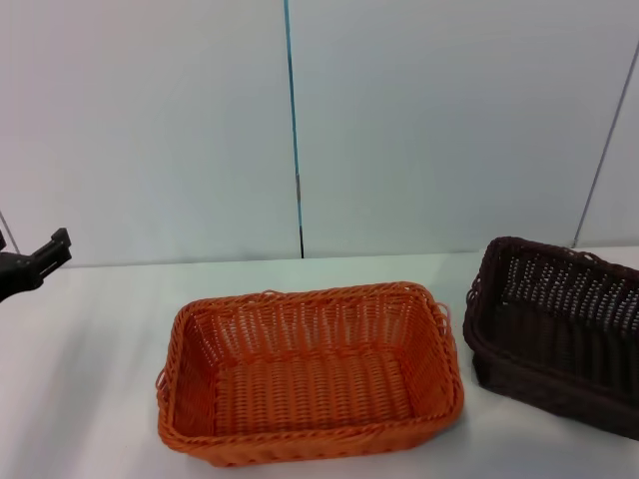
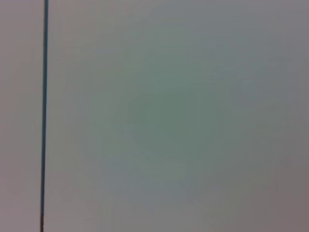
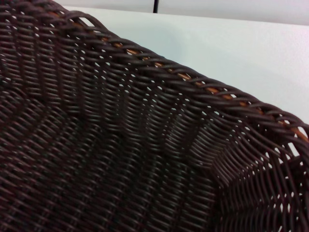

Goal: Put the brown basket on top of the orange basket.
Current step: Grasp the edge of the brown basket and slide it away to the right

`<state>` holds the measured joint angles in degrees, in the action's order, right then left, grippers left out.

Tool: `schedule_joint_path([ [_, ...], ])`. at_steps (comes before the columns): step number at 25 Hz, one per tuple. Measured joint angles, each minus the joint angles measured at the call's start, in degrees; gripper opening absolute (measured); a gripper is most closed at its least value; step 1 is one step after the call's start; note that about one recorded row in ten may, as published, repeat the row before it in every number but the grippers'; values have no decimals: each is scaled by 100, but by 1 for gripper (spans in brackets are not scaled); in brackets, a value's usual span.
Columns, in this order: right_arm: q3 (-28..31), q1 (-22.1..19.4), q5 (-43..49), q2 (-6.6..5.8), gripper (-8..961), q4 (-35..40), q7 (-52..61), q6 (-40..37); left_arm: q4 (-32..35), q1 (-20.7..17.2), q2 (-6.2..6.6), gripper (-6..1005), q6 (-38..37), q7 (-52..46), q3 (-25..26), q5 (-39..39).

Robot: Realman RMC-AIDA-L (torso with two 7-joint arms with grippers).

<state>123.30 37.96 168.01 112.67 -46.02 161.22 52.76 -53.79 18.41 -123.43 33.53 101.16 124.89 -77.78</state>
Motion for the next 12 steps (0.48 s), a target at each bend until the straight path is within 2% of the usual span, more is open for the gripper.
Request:
schedule_joint_path([
  [12,6,-193,-18,43,916,-180,18,212,54,-7,-10,892,-72,-140,-7,0],
])
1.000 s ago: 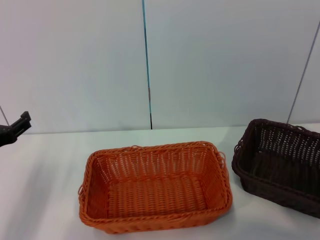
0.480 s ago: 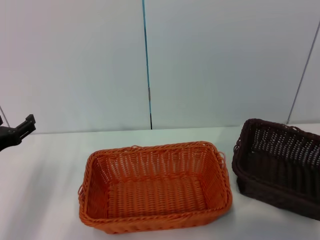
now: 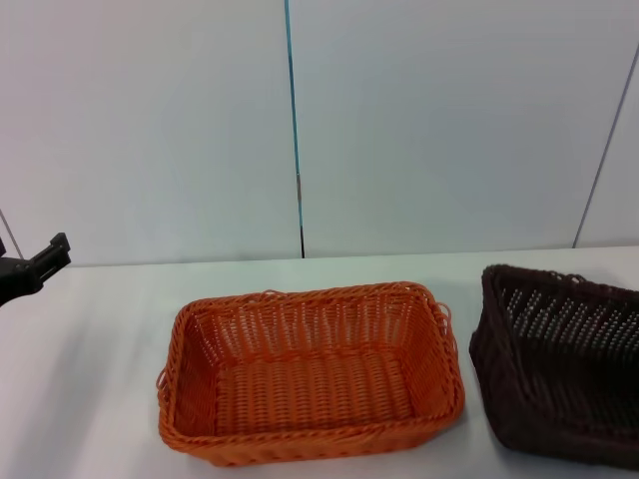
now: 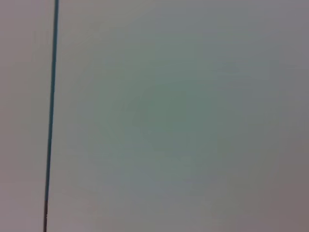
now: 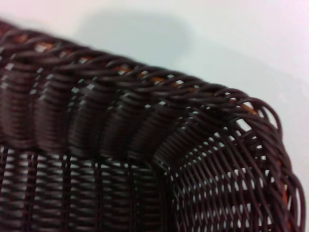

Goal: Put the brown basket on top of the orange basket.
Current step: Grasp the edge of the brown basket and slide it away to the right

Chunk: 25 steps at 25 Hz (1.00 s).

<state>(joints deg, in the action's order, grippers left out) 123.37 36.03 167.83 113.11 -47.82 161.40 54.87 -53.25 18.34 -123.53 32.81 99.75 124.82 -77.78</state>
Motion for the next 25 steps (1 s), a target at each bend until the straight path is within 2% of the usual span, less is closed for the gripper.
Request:
schedule_joint_path([
  [12,75,-118,11,8,916,159,64,-360,-53,-3,7,893,24,-12,-3,-1],
  [19,140,-121,-6,-2,617,355,62,-495,-149,-23,11,892,24,-153,-7,-1],
  [22,55,-258,-12,4,614,325,-7,-632,-192,-43,12,892,24,-164,-2,-1],
  [25,39,-500,-10,91,611,171,-17,-965,-205,-47,11,892,24,-167,-3,-1],
])
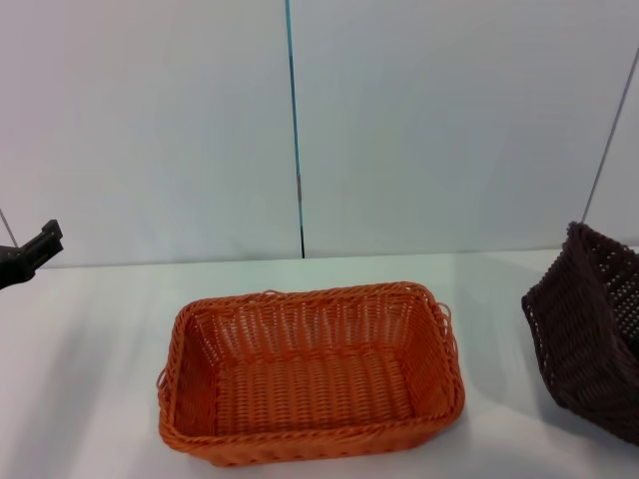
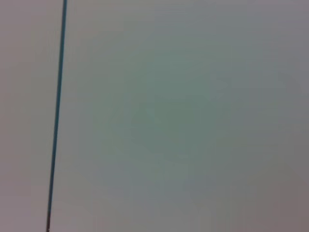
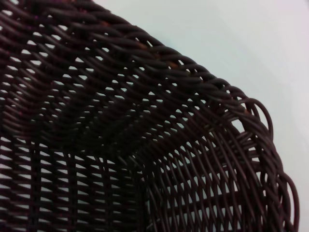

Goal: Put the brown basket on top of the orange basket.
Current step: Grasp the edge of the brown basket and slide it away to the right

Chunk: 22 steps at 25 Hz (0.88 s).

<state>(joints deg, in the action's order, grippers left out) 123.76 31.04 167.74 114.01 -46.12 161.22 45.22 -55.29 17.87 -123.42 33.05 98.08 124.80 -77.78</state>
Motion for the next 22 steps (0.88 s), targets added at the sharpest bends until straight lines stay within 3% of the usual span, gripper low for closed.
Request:
schedule_joint_path([
  [8,59,-222,8,40,610,-236,33,-63,0,40,-6,891,-23,-8,-9,0],
  [13,163,-355,22,173,610,-703,-6,-107,0,49,-7,890,-40,-9,-9,0],
  [16,181,-330,22,179,610,-778,-11,-44,1,44,-7,890,-44,-9,-8,0],
  [22,190,-290,21,151,520,-1008,-16,329,9,0,-21,889,-45,-9,-8,0],
])
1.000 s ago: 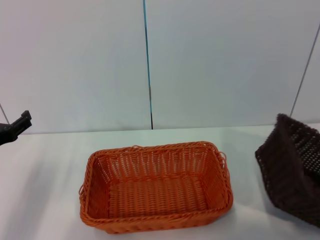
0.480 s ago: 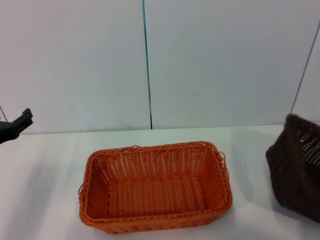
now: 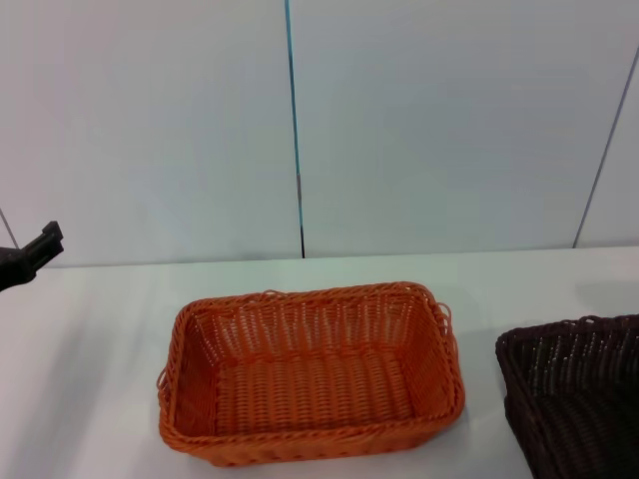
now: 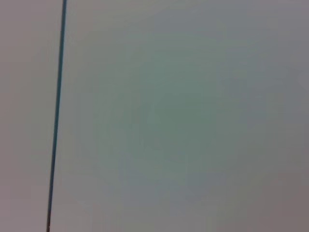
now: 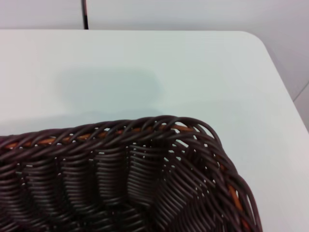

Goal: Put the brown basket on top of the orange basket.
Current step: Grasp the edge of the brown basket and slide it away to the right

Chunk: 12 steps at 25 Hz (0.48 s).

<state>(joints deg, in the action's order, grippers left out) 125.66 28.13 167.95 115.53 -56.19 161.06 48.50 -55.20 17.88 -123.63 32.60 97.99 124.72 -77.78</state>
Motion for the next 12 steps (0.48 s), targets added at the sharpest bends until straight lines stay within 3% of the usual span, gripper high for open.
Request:
schedule_joint_path([
  [8,4,-45,-5,-31,302,-74,-36,119,16,-49,-10,888,28,0,0,0],
  [12,12,-35,-3,-53,297,-221,-40,372,42,-49,-12,888,31,0,-1,0],
])
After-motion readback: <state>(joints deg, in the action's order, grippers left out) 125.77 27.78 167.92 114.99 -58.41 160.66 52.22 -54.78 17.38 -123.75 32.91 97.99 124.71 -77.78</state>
